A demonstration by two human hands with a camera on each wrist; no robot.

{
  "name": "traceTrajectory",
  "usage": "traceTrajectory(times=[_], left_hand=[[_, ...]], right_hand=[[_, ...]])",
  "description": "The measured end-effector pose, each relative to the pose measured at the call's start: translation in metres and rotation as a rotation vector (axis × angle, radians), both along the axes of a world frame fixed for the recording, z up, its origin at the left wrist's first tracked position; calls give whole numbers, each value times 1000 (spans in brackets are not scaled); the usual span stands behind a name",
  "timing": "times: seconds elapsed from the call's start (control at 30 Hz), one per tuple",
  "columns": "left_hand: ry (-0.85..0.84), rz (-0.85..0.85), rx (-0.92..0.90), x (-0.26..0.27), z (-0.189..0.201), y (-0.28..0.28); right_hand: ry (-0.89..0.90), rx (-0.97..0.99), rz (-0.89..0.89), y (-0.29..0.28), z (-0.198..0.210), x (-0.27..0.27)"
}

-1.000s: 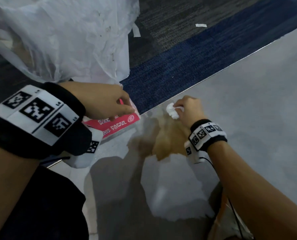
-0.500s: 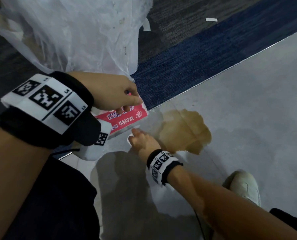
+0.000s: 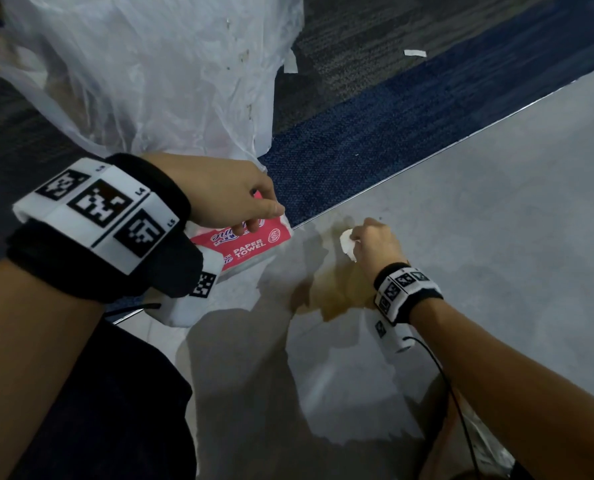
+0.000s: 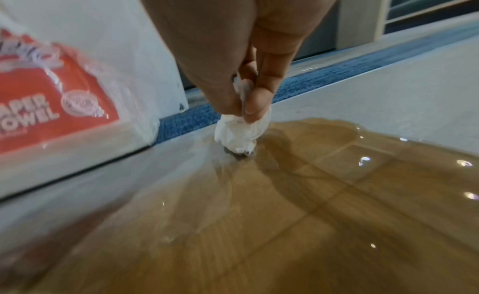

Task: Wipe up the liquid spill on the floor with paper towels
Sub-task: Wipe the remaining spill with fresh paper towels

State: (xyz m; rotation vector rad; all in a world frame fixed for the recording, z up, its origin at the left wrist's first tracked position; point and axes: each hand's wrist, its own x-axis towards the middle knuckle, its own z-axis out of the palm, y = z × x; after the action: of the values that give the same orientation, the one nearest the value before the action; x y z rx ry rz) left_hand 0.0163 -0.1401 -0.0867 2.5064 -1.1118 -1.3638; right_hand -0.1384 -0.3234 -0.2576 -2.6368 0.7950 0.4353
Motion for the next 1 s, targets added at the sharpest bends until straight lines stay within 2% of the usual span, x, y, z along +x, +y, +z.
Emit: traceTrajectory(times=[0.03,0.1,0.3,0.43,0.53,0.67,0.8,0.93,1.0], left_hand=[[2,5,-4,0,0,0],[-6,10,-9,1,0,0],[2,-3,-5,-1,0,-3],[5,0,9,1,-3,1],[9,6,8,2,-5,0],[28,3,-17,0,-5,-5],[38,1,-19,-1,-4,-5],[37,2,-26,-2,-2,-4],[38,4,-24,-3,-2,-3]], right_hand=[[-45,26,-42,1,-1,-1],[-59,25,7,13,-2,1],[-6,-60,363,62,-2,32],[38,-138,577,52,-7,36],[90,-208,619,35,-9,32],[168,-268,502,4,-4,20],[234,-218,277,-21,-5,7],[7,-49,-138,-39,-8,-8],[-128,-11,-245,-37,-7,-5]])
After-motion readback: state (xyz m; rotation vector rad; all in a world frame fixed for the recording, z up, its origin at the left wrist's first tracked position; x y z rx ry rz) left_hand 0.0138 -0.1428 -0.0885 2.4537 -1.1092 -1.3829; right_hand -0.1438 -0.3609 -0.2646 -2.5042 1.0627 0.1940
